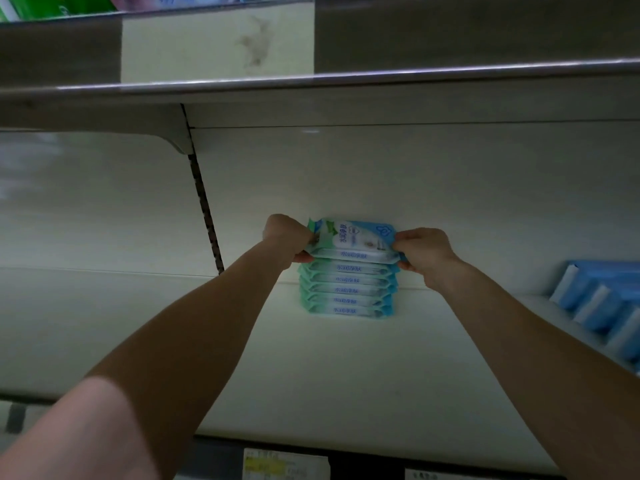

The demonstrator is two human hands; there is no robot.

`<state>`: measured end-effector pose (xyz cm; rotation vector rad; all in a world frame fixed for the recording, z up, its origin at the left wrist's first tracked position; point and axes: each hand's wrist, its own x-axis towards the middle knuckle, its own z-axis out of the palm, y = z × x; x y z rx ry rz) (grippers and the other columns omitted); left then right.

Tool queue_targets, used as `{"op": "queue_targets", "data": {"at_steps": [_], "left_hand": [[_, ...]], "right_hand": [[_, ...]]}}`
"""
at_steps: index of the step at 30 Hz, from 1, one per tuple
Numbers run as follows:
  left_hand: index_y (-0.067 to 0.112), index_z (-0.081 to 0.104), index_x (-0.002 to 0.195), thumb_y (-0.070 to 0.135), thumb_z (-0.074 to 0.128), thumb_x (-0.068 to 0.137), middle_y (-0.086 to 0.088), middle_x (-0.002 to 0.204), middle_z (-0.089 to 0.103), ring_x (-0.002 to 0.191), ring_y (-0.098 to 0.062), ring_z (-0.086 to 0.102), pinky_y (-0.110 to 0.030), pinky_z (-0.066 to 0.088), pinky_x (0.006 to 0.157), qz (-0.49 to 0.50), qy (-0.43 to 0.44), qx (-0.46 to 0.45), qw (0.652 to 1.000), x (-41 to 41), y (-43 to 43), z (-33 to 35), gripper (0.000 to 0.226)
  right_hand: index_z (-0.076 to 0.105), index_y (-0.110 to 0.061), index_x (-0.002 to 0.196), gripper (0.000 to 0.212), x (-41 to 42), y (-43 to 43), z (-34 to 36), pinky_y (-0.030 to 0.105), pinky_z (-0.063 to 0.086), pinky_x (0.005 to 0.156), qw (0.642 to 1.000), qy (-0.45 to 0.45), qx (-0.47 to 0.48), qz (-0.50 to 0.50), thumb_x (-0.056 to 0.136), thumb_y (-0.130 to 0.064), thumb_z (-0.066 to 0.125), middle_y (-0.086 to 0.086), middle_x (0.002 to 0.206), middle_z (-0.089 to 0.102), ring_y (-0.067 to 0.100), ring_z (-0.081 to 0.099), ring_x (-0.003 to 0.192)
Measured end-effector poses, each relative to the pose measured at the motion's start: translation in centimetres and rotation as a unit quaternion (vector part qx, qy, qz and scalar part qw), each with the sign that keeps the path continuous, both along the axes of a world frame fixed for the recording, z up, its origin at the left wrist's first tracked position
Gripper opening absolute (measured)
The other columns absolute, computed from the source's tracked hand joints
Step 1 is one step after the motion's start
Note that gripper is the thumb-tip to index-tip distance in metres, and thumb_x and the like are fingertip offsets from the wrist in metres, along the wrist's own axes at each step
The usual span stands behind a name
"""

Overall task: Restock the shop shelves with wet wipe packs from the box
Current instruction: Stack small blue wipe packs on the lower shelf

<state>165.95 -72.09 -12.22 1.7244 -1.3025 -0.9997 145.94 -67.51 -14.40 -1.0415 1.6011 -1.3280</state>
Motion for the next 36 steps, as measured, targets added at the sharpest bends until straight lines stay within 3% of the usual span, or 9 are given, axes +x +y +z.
{"op": "queue_targets", "data": {"at_steps": [4,7,11,16,20,24,28,32,36], "left_hand": [[0.000,0.066,0.086,0.005,0.068,0.087,-0.012,0.062,0.065,0.041,-0.017,0.059,-0.040,0.061,0.068,0.013,-0.061,-0.023,0.998,-0.2,-0.6,-0.7,0.005],[0.000,0.070,0.095,0.003,0.065,0.084,-0.015,0.081,0.069,0.059,-0.023,0.064,-0.038,0.061,0.070,0.007,-0.104,-0.039,0.994,-0.3,-0.8,-1.4,0.012],[0.004,0.067,0.099,0.016,0.067,0.085,-0.010,0.090,0.067,0.075,-0.024,0.063,-0.033,0.058,0.076,-0.009,-0.136,-0.037,0.990,0.1,-1.0,-1.9,0.019],[-0.002,0.066,0.096,0.014,0.066,0.088,-0.017,0.088,0.068,0.073,-0.027,0.065,-0.039,0.060,0.076,-0.028,-0.120,-0.021,0.992,0.3,-1.2,-2.3,0.018],[0.000,0.063,0.084,0.012,0.066,0.087,-0.015,0.078,0.064,0.062,-0.026,0.062,-0.044,0.060,0.075,-0.009,-0.125,-0.037,0.991,0.6,-1.5,-2.4,0.013],[0.002,0.058,0.077,0.017,0.067,0.088,-0.013,0.072,0.062,0.059,-0.023,0.062,-0.040,0.060,0.072,-0.014,-0.125,-0.016,0.992,1.2,-1.3,-2.5,0.020],[0.000,0.065,0.104,0.019,0.064,0.089,-0.016,0.099,0.069,0.081,-0.027,0.065,-0.036,0.057,0.072,-0.041,-0.127,-0.026,0.991,1.4,-0.7,-2.4,0.025],[0.021,0.054,0.134,0.029,0.056,0.094,-0.011,0.126,0.053,0.113,-0.030,0.054,-0.043,0.050,0.094,-0.086,-0.276,-0.190,0.938,0.3,0.1,-2.1,0.041],[0.027,0.068,0.115,0.033,0.048,0.094,-0.009,0.109,0.063,0.102,-0.030,0.058,-0.041,0.053,0.086,-0.210,-0.367,-0.200,0.884,-0.7,0.3,-1.7,0.029]], "right_hand": [[0.070,0.003,0.089,0.008,-0.2,-1.0,-1.1,0.034,0.057,0.074,0.997,0.063,-0.004,-0.035,0.083,0.002,0.064,0.007,0.083,0.063,0.012,0.057,0.062],[0.069,-0.001,0.085,0.005,-0.2,-1.4,-1.8,0.044,0.056,0.084,0.994,0.103,-0.005,-0.041,0.084,-0.003,0.064,0.008,0.083,0.065,0.020,0.062,0.071],[0.069,0.005,0.098,0.020,-0.4,-1.4,-1.9,0.034,0.051,0.075,0.984,0.176,0.009,-0.031,0.086,-0.009,0.062,0.010,0.085,0.062,0.022,0.057,0.078],[0.066,0.006,0.089,0.014,-0.5,-1.1,-1.7,0.026,0.055,0.063,0.994,0.098,0.034,0.020,0.088,-0.008,0.062,0.014,0.080,0.061,0.019,0.058,0.065],[0.064,0.017,0.098,0.025,-0.1,-1.5,-1.8,0.036,0.058,0.074,0.996,0.088,0.016,0.007,0.087,-0.006,0.063,0.014,0.076,0.062,0.024,0.060,0.068],[0.065,0.000,0.079,0.012,0.2,-1.4,-2.3,0.034,0.057,0.071,0.996,0.091,0.014,0.017,0.087,-0.010,0.065,0.012,0.076,0.063,0.022,0.060,0.069],[0.061,-0.009,0.069,0.017,0.0,-1.2,-2.6,0.028,0.053,0.061,0.995,0.094,0.020,0.009,0.086,-0.010,0.066,0.009,0.071,0.060,0.017,0.056,0.062],[0.065,-0.013,0.084,0.006,0.3,-1.3,-1.8,0.035,0.049,0.075,0.955,0.297,-0.013,-0.022,0.086,-0.016,0.060,0.009,0.090,0.061,0.025,0.059,0.086],[0.064,-0.016,0.114,0.033,2.4,-0.1,-0.6,0.033,0.042,0.095,0.895,0.431,-0.103,0.047,0.085,-0.031,0.066,0.009,0.123,0.049,0.025,0.048,0.114]]}}
